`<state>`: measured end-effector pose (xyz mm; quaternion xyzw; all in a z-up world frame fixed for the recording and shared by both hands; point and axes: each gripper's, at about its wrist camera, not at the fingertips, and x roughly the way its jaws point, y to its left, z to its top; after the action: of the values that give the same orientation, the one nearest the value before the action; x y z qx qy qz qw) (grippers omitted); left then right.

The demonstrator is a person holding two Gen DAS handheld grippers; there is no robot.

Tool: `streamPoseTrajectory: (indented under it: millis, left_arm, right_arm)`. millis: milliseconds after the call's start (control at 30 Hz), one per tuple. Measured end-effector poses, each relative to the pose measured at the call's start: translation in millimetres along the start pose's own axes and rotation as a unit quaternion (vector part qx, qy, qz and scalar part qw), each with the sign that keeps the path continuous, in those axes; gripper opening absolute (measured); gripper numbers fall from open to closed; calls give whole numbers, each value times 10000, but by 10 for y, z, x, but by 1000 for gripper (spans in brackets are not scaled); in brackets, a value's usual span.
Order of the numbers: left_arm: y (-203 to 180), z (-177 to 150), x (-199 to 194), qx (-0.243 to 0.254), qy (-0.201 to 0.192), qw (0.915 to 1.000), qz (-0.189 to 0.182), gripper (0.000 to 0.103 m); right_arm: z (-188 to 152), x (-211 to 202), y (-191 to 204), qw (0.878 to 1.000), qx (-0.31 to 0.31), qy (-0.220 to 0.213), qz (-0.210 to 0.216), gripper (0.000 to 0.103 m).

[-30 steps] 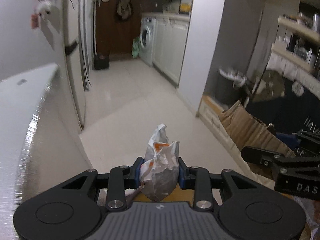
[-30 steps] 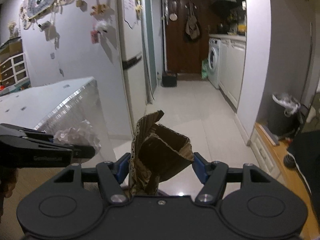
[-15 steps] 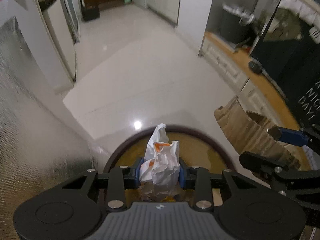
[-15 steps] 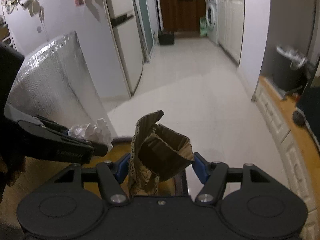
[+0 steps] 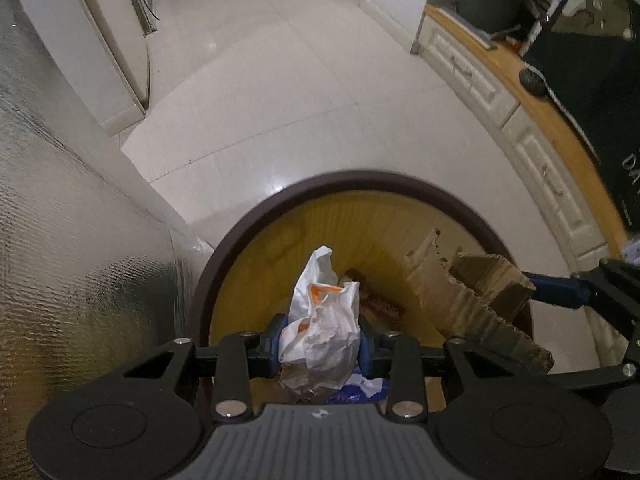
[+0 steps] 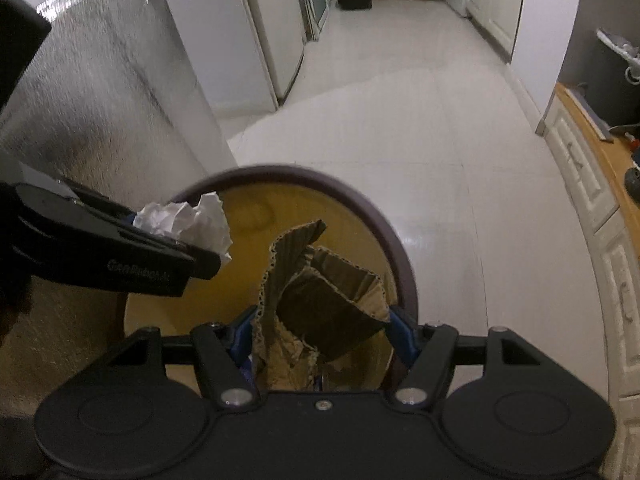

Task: Collect trash
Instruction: 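Carry the tissue and cardboard scrap in both grippers over the yellow bin, then open the left gripper to drop the tissue while the right gripper drops the cardboard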

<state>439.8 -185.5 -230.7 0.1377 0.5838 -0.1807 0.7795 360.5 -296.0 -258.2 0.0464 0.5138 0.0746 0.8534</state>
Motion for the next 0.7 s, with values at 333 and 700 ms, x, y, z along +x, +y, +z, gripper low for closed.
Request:
streamPoseTrajectory:
  millis: [333, 700]
  left_arm:
    - [-15, -53, 192, 377, 327, 9987, 79, 37]
    - [-24, -48, 222, 478, 371, 9980, 164, 77]
  right_arm:
    - [-69, 84, 113, 9982, -476, 361, -27, 76]
    - [-101, -15, 90, 9973, -669, 284, 71, 98]
